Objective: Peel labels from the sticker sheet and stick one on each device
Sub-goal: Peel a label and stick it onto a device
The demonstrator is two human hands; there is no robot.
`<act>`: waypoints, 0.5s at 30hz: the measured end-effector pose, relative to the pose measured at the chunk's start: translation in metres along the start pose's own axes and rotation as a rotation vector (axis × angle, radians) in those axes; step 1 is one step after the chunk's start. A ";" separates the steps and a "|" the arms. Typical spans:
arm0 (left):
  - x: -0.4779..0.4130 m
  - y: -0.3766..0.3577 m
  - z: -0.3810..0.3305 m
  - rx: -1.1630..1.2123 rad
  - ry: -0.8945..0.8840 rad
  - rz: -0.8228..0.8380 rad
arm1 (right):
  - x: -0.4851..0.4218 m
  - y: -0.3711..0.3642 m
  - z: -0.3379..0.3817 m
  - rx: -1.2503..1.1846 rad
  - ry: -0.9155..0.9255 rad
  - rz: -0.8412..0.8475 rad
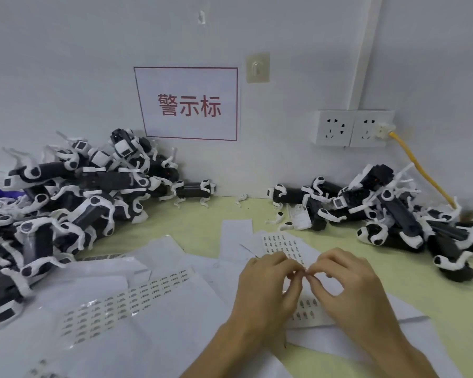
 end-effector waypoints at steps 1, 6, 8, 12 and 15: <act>-0.002 0.003 0.000 -0.023 0.002 -0.018 | 0.000 -0.001 0.001 -0.009 0.001 -0.002; -0.025 0.039 0.013 0.173 0.240 -0.192 | 0.003 0.001 0.002 -0.064 -0.052 -0.065; -0.041 0.062 0.026 0.242 0.374 -0.224 | 0.004 0.002 -0.001 -0.088 -0.063 -0.119; -0.077 0.114 0.057 0.166 0.565 -0.126 | 0.003 0.001 0.000 -0.155 -0.091 -0.197; -0.096 0.183 0.091 -0.083 0.590 -0.243 | 0.003 -0.004 0.002 -0.179 -0.149 -0.194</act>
Point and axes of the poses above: each hand's wrist, its own x-axis away from the middle knuckle, its own y-axis out of the back of the hand, z = x × y, the point moved 2 cm from there along -x, towards the middle knuckle, and after that the axes turned 15 degrees about y, right-handed, at the moved point
